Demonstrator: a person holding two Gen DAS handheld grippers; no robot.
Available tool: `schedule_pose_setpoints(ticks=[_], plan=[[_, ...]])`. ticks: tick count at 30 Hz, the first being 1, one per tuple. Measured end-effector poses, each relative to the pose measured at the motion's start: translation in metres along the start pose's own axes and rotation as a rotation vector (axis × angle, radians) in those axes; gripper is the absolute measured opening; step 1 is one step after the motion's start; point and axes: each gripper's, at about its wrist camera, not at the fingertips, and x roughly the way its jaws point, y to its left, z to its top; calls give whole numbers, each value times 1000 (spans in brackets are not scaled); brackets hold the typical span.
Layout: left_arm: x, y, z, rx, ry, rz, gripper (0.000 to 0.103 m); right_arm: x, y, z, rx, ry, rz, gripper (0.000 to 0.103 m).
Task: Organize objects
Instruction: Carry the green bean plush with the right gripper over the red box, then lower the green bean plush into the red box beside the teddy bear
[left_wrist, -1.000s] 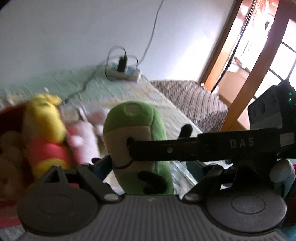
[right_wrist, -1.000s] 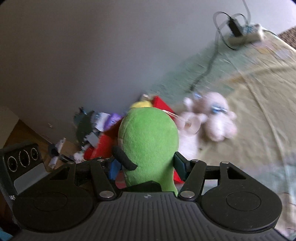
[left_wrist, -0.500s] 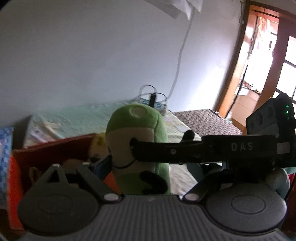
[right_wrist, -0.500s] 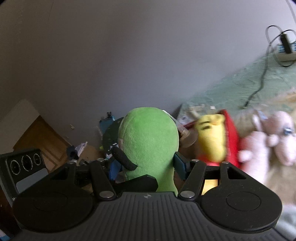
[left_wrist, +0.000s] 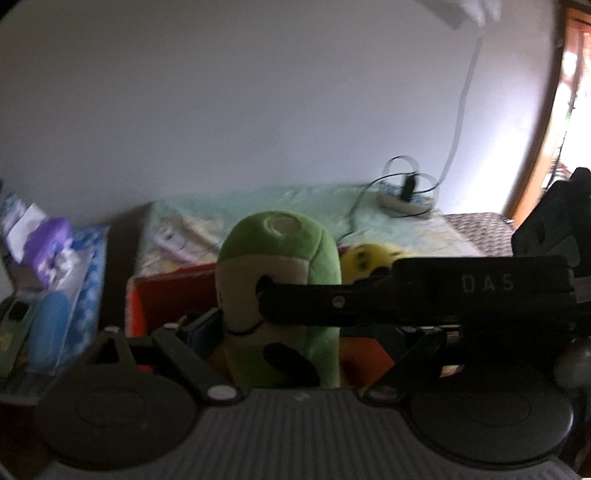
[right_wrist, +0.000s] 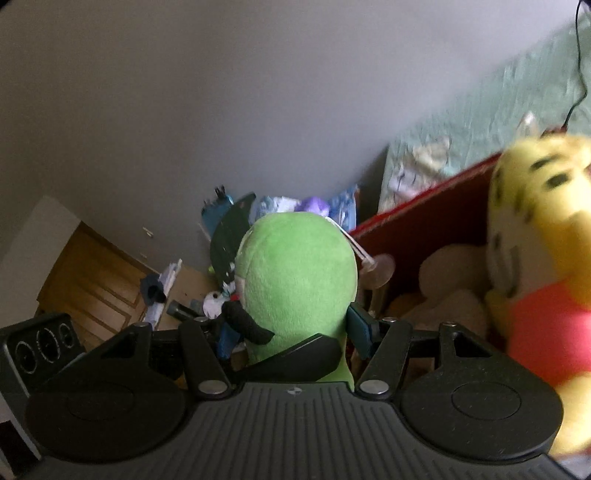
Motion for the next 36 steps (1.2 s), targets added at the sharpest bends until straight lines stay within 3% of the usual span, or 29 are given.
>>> schedule_pose_setpoints(ticks=[8,15,21,27,36], plan=[[34,29,-16,-59,105,51,86,45,-13,0,28,105,-61,63],[58,33,-26,-96,185,26,86,50,-26,-2,80,141,-120,63],[64,27,-24,-74,190,28,89,43,-33,-1,133,129,-118,63],[70,15,-23,-67,207,1,91,31,-38,2,120,110,-183,61],[75,17,-23,-75,208,-6,92,34,-44,2,132,117,-177,61]])
